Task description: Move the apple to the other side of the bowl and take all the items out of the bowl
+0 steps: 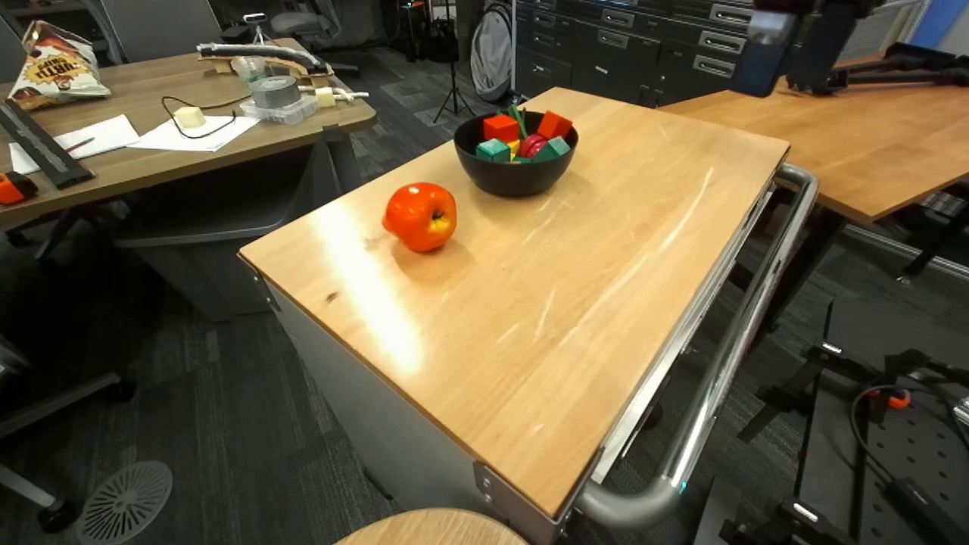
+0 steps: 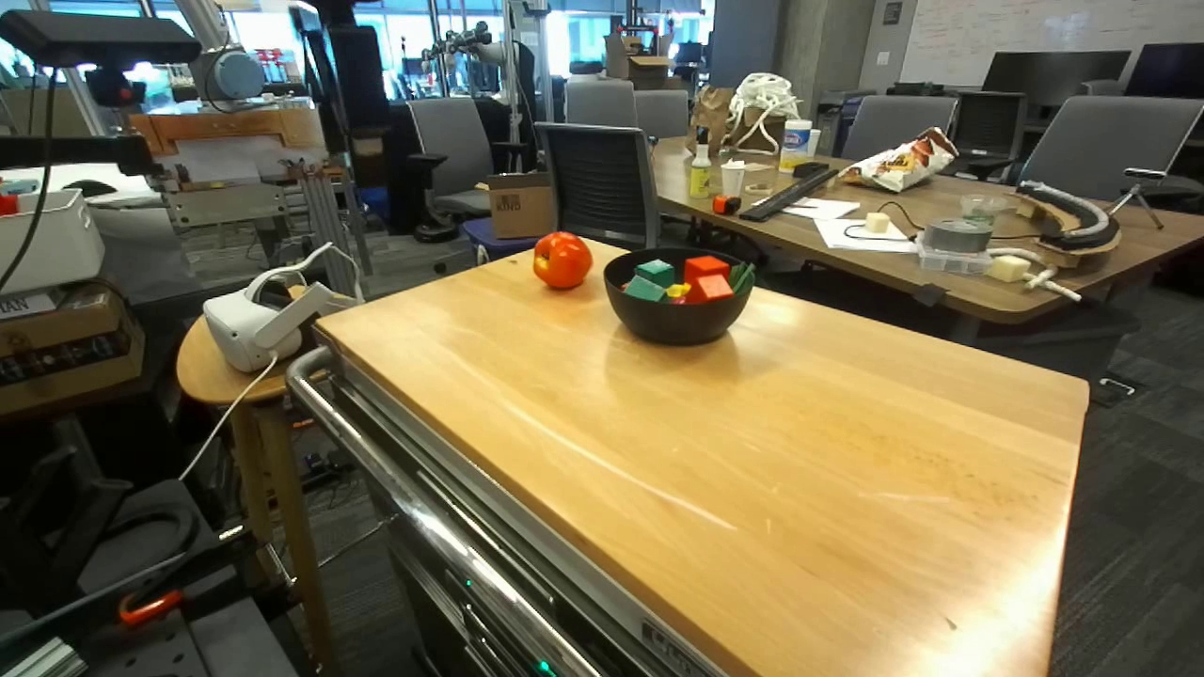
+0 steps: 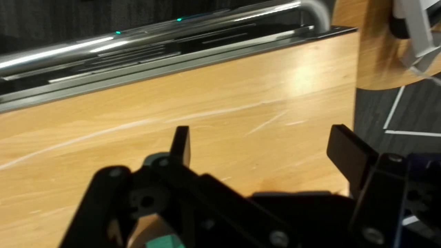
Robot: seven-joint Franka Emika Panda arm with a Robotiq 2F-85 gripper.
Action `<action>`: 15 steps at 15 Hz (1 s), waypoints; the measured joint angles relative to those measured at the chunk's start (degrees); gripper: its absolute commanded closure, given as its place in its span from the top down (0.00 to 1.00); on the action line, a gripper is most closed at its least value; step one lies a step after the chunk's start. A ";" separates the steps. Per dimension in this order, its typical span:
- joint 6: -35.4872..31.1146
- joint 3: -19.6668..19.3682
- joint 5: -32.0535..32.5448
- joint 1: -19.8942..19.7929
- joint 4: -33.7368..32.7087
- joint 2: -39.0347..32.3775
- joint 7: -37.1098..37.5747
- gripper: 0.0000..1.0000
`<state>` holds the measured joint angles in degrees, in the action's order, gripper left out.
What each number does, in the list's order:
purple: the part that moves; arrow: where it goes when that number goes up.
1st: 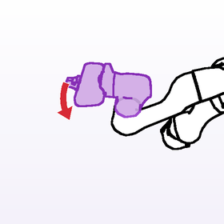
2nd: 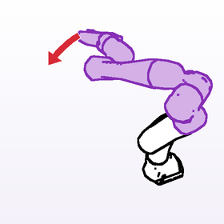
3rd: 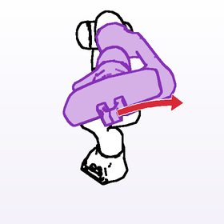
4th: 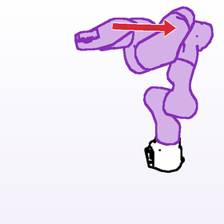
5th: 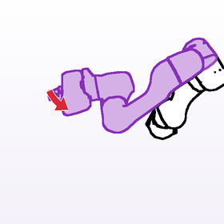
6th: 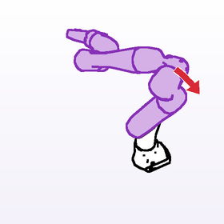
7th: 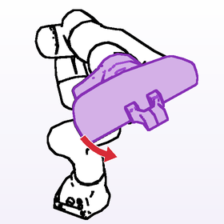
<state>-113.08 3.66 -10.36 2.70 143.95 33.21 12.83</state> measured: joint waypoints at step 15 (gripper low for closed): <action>-13.12 6.09 8.83 0.31 -5.22 -7.09 2.92 1.00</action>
<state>-126.20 9.75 -1.53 3.01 138.73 26.12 15.75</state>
